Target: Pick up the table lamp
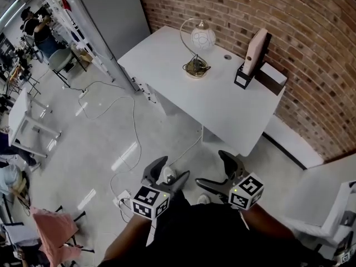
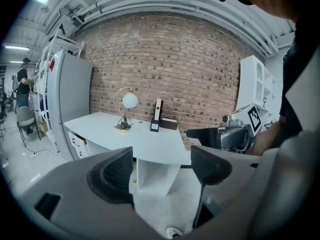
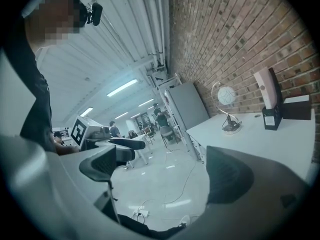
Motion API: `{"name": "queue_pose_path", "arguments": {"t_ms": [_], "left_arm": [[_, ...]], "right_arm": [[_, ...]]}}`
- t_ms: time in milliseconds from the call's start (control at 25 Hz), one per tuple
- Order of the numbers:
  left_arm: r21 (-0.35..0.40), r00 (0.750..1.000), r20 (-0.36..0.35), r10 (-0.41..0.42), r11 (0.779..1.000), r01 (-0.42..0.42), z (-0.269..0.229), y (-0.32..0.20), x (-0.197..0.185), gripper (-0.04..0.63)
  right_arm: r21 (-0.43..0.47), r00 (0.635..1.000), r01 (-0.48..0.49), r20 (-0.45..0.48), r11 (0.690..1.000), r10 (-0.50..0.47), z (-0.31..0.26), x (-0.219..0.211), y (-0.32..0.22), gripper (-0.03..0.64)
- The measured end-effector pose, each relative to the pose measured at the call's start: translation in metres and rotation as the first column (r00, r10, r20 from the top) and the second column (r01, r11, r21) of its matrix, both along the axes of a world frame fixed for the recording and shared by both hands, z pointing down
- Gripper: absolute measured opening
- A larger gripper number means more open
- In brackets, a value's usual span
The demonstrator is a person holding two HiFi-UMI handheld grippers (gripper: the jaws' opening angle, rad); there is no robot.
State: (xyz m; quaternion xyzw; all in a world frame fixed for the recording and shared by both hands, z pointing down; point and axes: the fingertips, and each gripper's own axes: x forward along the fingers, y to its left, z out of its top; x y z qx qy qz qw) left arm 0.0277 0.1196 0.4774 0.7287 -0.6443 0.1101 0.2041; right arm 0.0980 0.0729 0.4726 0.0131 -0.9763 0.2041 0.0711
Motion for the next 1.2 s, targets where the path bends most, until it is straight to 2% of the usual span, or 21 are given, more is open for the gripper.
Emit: {"name": "queue_pose_path", "arguments": {"t_ms": [240, 360, 520, 880, 1200], "left_arm": [[0.008, 1.000, -0.013, 0.019, 1.000, -0.019, 0.004, -0.027, -0.038, 0.360], [0.037, 0.999, -0.014, 0.035, 0.999, -0.034, -0.002, -0.049, -0.061, 0.360], [0.073, 0.999, -0.018, 0.040, 0.997, -0.039, -0.013, -0.075, -0.102, 0.360], [0.093, 0.998, 0.005, 0.062, 0.994, -0.062, -0.019, -0.105, -0.213, 0.360], [0.090, 0.989, 0.003, 0.149, 0.985, -0.148, -0.010, -0.131, -0.273, 0.360]], "right_arm": [[0.024, 1.000, -0.026, -0.005, 0.999, 0.026, -0.001, -0.033, -0.025, 0.566], [0.036, 0.999, -0.036, -0.025, 0.999, 0.037, 0.000, -0.056, -0.042, 0.565], [0.060, 0.999, -0.038, -0.037, 0.997, 0.040, -0.008, -0.097, -0.065, 0.563], [0.096, 0.997, -0.061, -0.045, 0.993, 0.065, -0.017, -0.202, -0.093, 0.560], [0.110, 0.987, -0.143, -0.061, 0.984, 0.151, -0.012, -0.257, -0.117, 0.555]]}}
